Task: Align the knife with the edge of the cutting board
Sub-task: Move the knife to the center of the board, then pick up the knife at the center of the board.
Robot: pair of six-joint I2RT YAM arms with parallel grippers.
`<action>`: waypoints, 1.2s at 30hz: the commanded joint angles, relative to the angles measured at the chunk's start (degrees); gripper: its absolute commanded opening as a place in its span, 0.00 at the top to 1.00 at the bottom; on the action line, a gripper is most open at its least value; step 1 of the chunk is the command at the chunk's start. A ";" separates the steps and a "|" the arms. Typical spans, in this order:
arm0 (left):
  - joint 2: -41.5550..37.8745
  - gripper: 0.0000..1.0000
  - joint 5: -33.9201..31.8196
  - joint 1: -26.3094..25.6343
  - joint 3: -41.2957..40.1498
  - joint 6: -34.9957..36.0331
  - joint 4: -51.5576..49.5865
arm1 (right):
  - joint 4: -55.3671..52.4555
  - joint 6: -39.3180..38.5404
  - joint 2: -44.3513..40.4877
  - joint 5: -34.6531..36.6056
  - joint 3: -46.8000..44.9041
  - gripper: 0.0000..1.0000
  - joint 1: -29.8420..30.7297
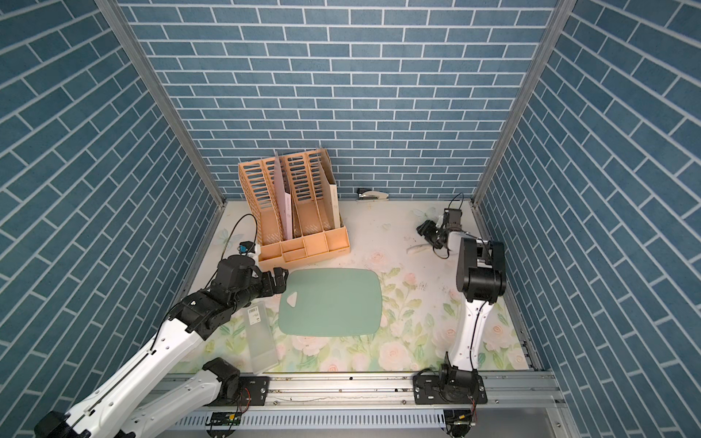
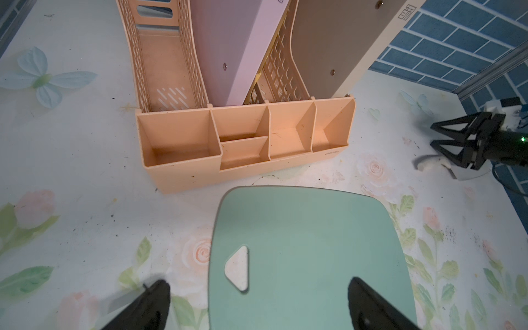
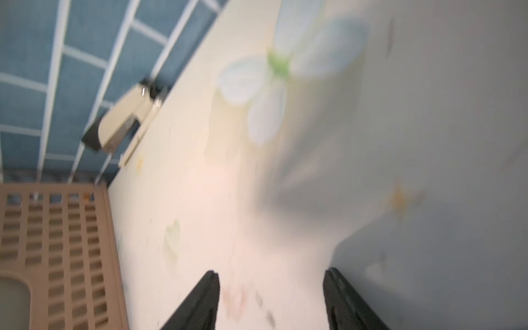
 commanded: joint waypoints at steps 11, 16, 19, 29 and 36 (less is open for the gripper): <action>0.23 0.00 0.33 -0.81 -1.05 0.07 0.78 | -16.09 -9.17 -36.70 13.68 -26.93 0.31 6.51; 0.22 0.00 0.15 -0.84 -1.05 -0.09 0.86 | -19.08 -9.05 -42.45 23.23 -28.09 0.26 6.48; 0.23 0.01 0.07 -0.91 -1.10 -0.04 0.84 | -19.03 -6.39 -40.38 20.69 -28.44 0.27 6.48; 0.23 0.00 -0.59 -1.61 -1.03 -0.32 0.57 | -14.74 -2.15 -30.20 18.69 -30.97 0.30 11.56; 0.16 0.00 -1.32 -2.27 -1.05 -0.60 0.40 | -17.53 -4.10 -24.94 23.99 -28.81 0.32 15.65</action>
